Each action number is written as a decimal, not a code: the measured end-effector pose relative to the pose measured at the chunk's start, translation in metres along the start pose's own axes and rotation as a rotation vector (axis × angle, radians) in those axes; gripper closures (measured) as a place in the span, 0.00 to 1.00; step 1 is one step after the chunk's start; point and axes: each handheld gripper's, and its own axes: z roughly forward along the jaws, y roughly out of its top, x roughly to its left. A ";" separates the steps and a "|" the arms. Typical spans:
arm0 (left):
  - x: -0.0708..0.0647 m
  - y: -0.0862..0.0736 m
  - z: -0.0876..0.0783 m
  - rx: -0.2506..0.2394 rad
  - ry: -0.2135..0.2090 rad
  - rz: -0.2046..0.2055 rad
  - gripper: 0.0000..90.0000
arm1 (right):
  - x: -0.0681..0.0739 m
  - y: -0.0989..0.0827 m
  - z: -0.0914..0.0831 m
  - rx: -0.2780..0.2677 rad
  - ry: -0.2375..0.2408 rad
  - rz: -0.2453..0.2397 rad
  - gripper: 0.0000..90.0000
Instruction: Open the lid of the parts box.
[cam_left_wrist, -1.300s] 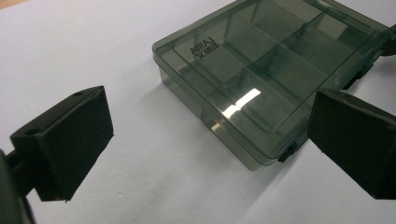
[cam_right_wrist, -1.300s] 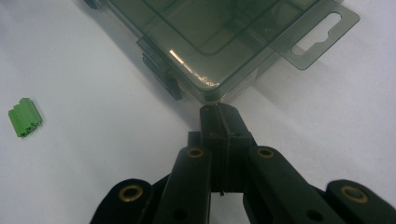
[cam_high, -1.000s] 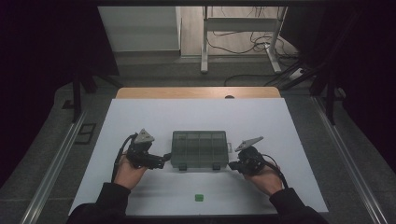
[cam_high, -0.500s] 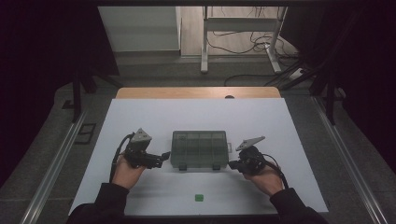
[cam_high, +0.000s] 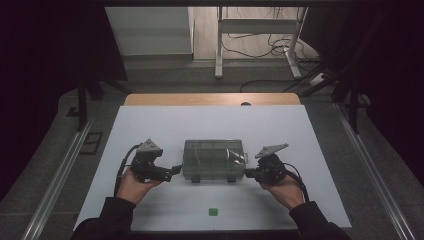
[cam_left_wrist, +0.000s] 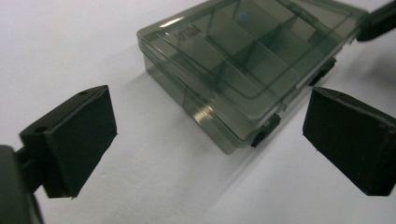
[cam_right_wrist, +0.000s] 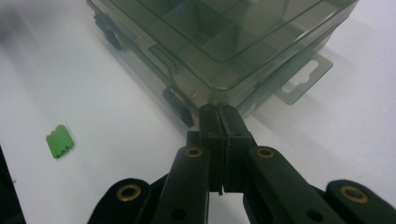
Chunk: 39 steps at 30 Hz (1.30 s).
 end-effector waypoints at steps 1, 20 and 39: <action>-0.001 0.000 0.000 0.003 0.001 0.007 0.05 | 0.000 0.000 0.000 0.000 0.000 0.000 0.99; -0.014 -0.007 -0.002 0.037 -0.075 0.016 0.71 | -0.001 0.012 -0.010 -0.075 0.000 0.018 0.99; -0.034 0.003 0.015 0.035 -0.119 0.037 0.99 | -0.003 0.017 -0.012 -0.117 -0.005 0.017 0.99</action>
